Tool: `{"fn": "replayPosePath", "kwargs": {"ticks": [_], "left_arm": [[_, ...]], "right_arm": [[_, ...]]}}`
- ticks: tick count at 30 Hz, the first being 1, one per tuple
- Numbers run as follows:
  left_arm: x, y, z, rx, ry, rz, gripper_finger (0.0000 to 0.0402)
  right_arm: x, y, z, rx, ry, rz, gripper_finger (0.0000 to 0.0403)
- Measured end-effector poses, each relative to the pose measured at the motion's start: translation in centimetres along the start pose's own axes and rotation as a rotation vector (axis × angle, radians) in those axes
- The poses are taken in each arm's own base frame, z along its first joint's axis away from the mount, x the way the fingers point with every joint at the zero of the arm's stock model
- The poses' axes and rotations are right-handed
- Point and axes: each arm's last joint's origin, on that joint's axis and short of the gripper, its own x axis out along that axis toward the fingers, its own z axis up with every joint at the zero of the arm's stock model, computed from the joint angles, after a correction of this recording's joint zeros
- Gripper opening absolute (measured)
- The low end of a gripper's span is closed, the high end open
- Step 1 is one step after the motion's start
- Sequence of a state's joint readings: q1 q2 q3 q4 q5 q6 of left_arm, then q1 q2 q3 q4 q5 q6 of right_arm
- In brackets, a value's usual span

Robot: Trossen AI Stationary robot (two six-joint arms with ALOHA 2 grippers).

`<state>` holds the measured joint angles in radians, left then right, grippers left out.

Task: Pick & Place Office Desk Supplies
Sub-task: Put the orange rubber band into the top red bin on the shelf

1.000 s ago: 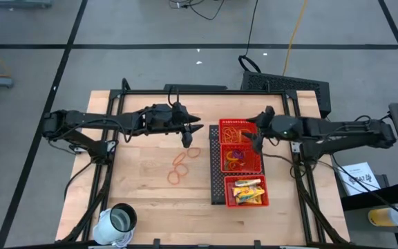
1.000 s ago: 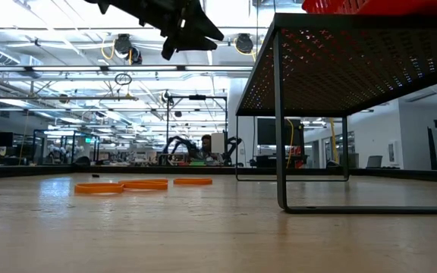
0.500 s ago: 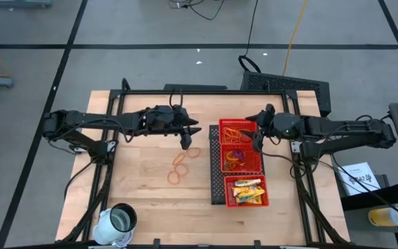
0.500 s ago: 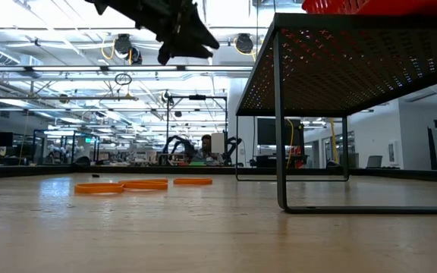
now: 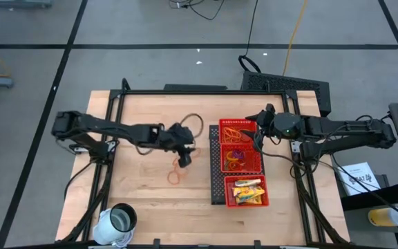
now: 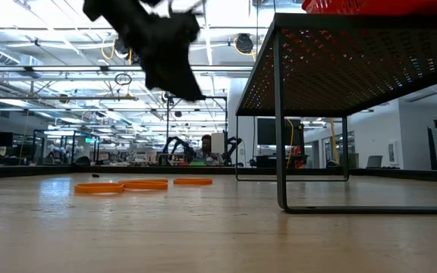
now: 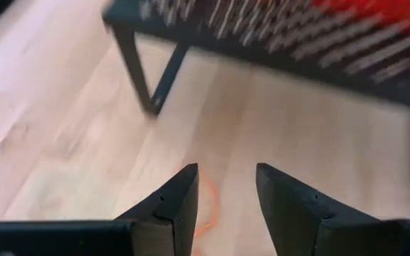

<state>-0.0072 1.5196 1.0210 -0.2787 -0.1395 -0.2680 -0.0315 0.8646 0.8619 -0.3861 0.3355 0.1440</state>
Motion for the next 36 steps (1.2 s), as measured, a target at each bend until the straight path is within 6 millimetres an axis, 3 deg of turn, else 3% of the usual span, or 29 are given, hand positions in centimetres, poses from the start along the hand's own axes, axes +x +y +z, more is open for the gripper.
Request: {"fn": "replayPosePath", "kwargs": {"ticks": [8, 13, 23, 31, 36], "left_arm": [[6.3, 0.1, -3.8, 0.011, 0.229, 0.086, 0.0152], [9.0, 1.4, -5.4, -0.062, 0.314, 0.142, 0.0152], [10.6, 3.1, -6.1, -0.125, 0.370, 0.137, 0.0142], [10.8, 3.3, -6.2, -0.152, 0.371, 0.139, 0.0020], [10.8, 3.4, -6.2, -0.168, 0.368, 0.141, 0.0009]], "right_arm": [[0.0, 0.0, 0.0, -0.003, 0.000, 0.000, 0.0254], [0.0, 0.0, 0.0, -0.001, -0.005, 0.001, 0.0254], [0.0, 0.0, 0.1, -0.004, -0.010, 0.002, 0.0254], [0.0, 0.0, 0.1, -0.004, -0.010, 0.001, 0.0254], [0.0, 0.0, 0.1, -0.004, -0.009, 0.000, 0.0254]]}}
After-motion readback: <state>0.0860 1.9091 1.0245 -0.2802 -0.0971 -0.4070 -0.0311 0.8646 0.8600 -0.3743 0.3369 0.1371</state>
